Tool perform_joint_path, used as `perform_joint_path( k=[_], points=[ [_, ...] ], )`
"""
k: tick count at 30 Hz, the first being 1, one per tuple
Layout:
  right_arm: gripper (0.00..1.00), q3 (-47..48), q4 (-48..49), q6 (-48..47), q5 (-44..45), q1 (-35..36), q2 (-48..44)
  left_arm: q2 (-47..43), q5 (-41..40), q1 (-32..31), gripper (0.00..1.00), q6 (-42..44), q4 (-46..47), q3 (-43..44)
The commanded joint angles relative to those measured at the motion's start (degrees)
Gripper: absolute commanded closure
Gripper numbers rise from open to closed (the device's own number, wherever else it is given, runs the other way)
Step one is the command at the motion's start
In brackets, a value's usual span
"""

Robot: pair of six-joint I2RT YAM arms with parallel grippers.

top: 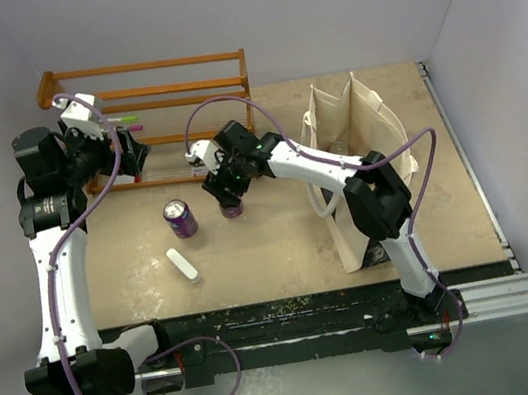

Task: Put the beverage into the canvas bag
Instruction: Pick up the drink from the center of the board.

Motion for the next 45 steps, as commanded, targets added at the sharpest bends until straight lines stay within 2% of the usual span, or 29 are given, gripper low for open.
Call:
perform_joint_path(
  k=[1,12,15,21,24,26,31,36,38,42,45],
  points=[
    [0.50,3.0,-0.9,0.2,-2.0,0.3,-2.5,-1.0,1.0,0.6,0.01,-1.6,3.6,-0.7],
    [0.87,3.7,-4.8,1.9,-4.1,0.3,-12.9,0.9,4.5,0.6,0.01,-3.4,6.1,-2.8],
    [0.94,4.3,-5.7,1.6,-5.1,0.3,-16.0,2.0,6.8,0.6,0.01,-3.4,5.7,-2.5],
    [0.98,6.0,-7.4,0.5,-3.4,0.3,-22.4,4.3,8.9,0.3,0.00,-4.6,5.9,-1.1],
    [1.00,7.3,-8.3,-0.3,-2.5,0.3,-25.4,5.8,10.5,-0.4,0.04,-5.4,6.1,0.1],
    [1.00,8.0,-9.0,-0.8,-2.1,0.3,-27.4,6.8,11.0,-2.3,0.06,-4.8,6.3,0.8],
    [1.00,10.5,-11.3,-2.4,-0.4,0.3,-32.3,8.8,7.6,-11.5,0.08,0.9,4.6,2.9],
    [1.00,12.6,-13.4,-5.1,2.5,-0.1,-36.9,11.6,11.1,-14.1,0.11,-2.0,7.2,4.2],
    [1.00,13.4,-13.9,-5.7,2.9,-1.7,-38.2,12.4,11.6,-15.2,0.12,-2.6,8.0,4.7],
    [1.00,14.2,-14.2,-3.7,-3.2,-9.1,-40.6,14.4,12.2,-17.5,0.14,-3.3,8.6,5.9],
    [1.00,13.6,-14.4,-3.1,-4.6,-13.8,-43.0,15.5,12.3,-19.5,0.15,-4.3,9.6,6.9]
  ],
)
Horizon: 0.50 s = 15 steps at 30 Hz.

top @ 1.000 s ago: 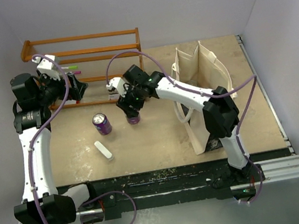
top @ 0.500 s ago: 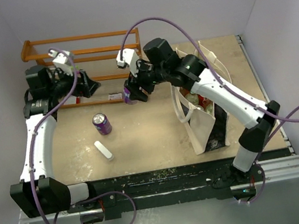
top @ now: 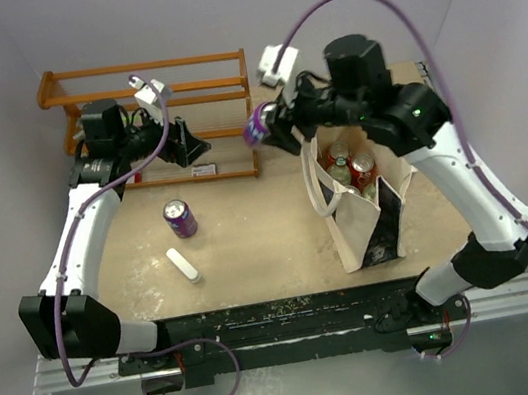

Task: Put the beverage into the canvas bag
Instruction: Pick up the drink from the center of the board.

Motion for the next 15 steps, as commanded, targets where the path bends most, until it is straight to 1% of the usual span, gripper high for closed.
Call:
perform_joint_path(
  k=[1,5,8,10,15],
  points=[
    [1.00,2.3,4.3,0.6,-3.4,-7.4,-5.2,1.4,2.0,-3.2,0.16,-2.1,4.3,3.9],
    [1.00,-1.6,6.1,3.2,-8.6,-17.7,-10.0,3.3,2.0,-7.1,0.17,-3.2,4.8,5.7],
    [1.00,-7.3,8.3,4.9,-10.7,-25.3,-14.5,4.4,2.1,-10.5,0.17,-4.3,5.9,6.4],
    [1.00,-10.8,8.1,4.1,-10.2,-28.8,-17.1,6.1,2.4,-12.5,0.17,-6.0,6.0,7.4],
    [1.00,-17.1,6.5,1.5,-8.7,-32.9,-21.0,9.3,4.1,-17.5,0.17,-9.2,6.2,10.7]
  ],
)
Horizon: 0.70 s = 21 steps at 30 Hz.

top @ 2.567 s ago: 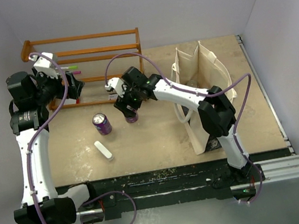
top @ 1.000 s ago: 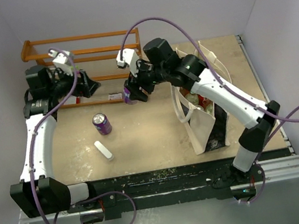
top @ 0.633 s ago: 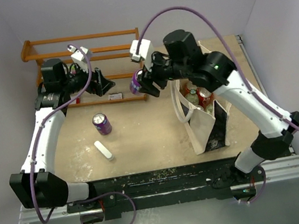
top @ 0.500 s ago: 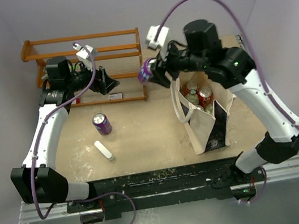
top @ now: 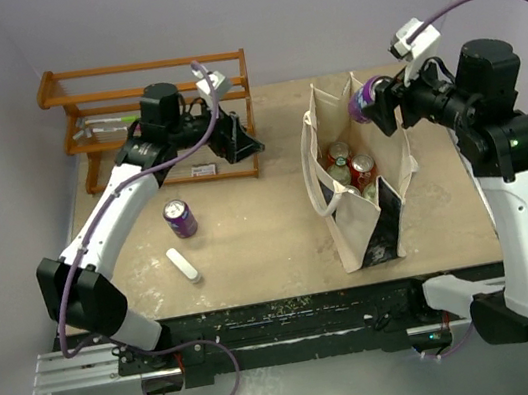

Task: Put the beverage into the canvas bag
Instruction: Pick up the drink from the center of the board, then place the drink in the canvas bag.

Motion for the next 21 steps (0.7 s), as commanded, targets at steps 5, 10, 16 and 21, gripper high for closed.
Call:
perform_joint_path(
  k=[5,10,16,21],
  points=[
    [1.00,-4.7,4.7,-2.4,-2.5,-3.3,-4.6,6.4,3.7,-7.3,0.17,-2.4,2.6,7.9],
    [1.00,-6.0,3.0,-4.0,-2.6,-3.5,-4.6,10.2,3.2,-10.5,0.19,-6.7,2.4,11.7],
    [1.00,-8.8,0.4,-7.6,-3.5,-3.5,-3.3,12.0,3.4,-13.3,0.24,-17.5,6.8,12.2],
    [1.00,-10.5,0.3,-8.1,-2.9,-3.5,-2.6,14.6,1.3,-15.8,0.31,-22.0,7.2,14.4]
  ],
)
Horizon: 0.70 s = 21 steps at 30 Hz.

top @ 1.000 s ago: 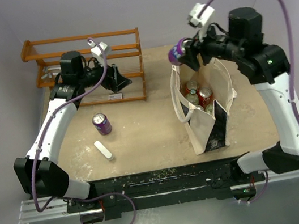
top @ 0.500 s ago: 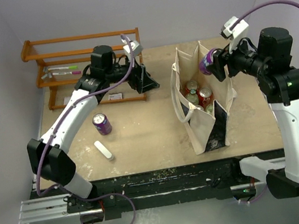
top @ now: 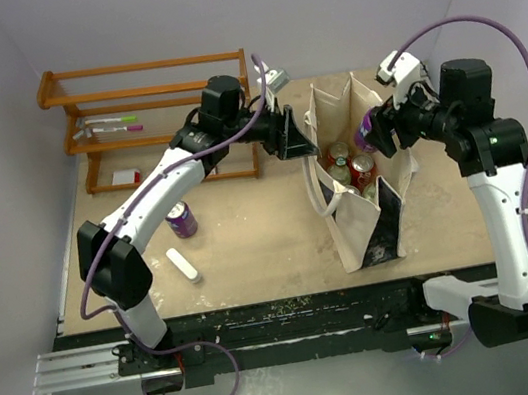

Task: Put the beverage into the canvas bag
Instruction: Place the drink in the canvas bag.

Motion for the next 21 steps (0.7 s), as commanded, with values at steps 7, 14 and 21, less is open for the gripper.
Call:
perform_joint_path(
  k=[7,14,21],
  points=[
    [1.00,1.0,-4.8,-6.6,-2.7,-0.3,1.7,4.0,-3.4,-2.8,0.40,-10.5,3.2,4.1],
    [1.00,0.5,-15.1,-10.7,-6.6,-0.3,-0.7,3.8,-3.8,-3.0,0.47,-8.1,3.2,3.8],
    [1.00,0.3,-24.0,-17.3,-10.2,-0.3,-2.9,4.0,-4.8,-2.9,0.54,-2.4,0.1,6.7]
  ],
)
